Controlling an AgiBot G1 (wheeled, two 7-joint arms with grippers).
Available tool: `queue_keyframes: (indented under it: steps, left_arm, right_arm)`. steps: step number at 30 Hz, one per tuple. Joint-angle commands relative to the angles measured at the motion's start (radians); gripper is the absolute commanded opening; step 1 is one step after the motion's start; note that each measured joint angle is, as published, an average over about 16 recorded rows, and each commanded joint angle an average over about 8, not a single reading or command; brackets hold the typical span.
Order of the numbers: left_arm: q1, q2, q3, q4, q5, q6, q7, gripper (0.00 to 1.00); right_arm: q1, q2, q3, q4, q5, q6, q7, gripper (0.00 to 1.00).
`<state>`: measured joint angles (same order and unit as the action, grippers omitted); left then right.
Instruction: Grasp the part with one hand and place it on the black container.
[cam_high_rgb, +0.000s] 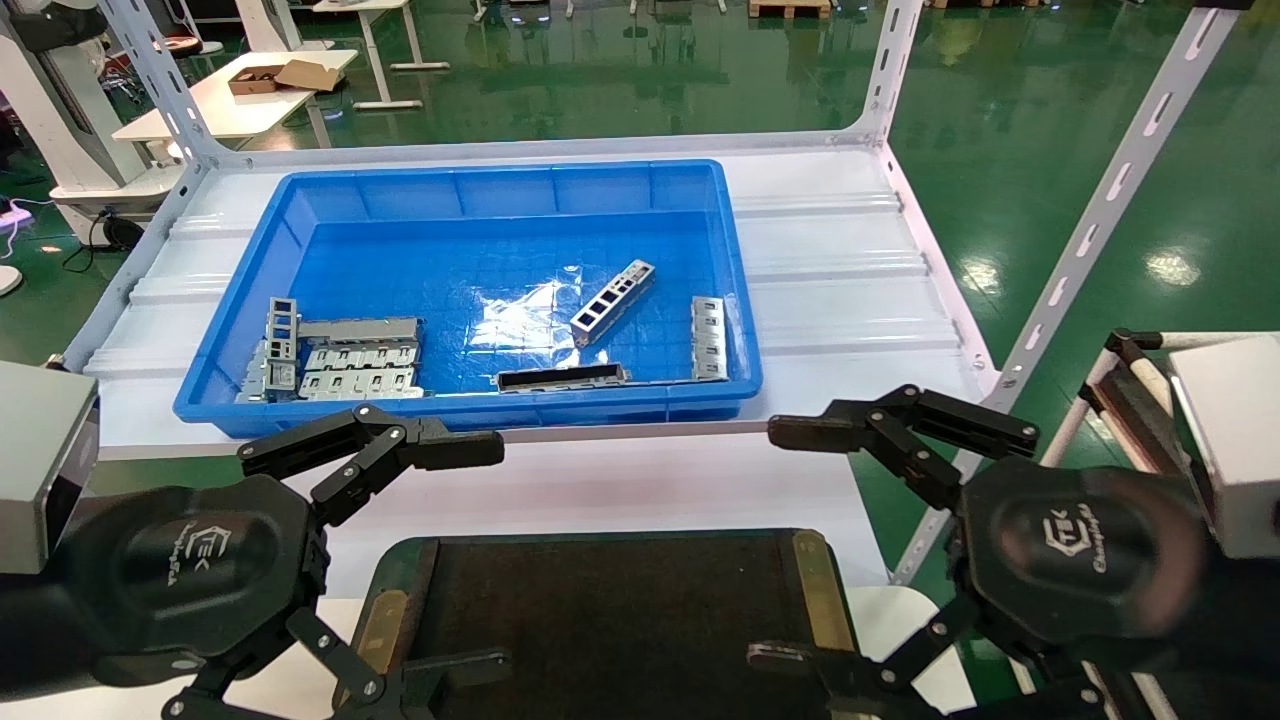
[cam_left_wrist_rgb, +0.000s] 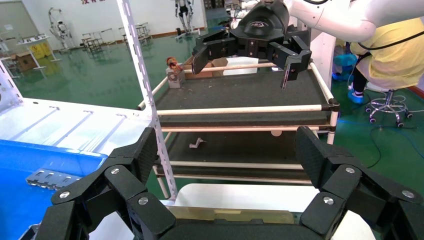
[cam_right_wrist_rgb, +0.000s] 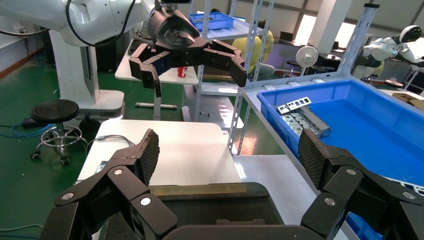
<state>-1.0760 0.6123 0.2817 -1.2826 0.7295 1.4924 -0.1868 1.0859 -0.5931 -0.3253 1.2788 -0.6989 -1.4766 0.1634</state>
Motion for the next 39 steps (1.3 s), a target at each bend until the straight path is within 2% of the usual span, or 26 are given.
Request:
queue_keyframes:
  steps: [1, 27, 33, 39]
  left_arm:
    - [0.0, 0.0, 0.0, 0.0, 0.0, 0.0, 0.0, 1.0]
    - [-0.006, 0.006, 0.001, 0.002, 0.012, -0.021, 0.001, 1.0]
    - [-0.03, 0.03, 0.016, 0.013, 0.066, -0.076, -0.004, 1.0]
    - [-0.088, 0.094, 0.059, 0.046, 0.177, -0.171, -0.016, 1.0]
  right_arm:
    - [0.0, 0.0, 0.0, 0.0, 0.0, 0.0, 0.0, 1.0]
    - [0.0, 0.0, 0.0, -0.001, 0.0, 0.0, 0.0, 1.0]
    - [0.0, 0.0, 0.0, -0.001, 0.0, 0.0, 0.0, 1.0]
    - [0.001, 0.0, -0.001, -0.001, 0.0, 0.0, 0.0, 1.0]
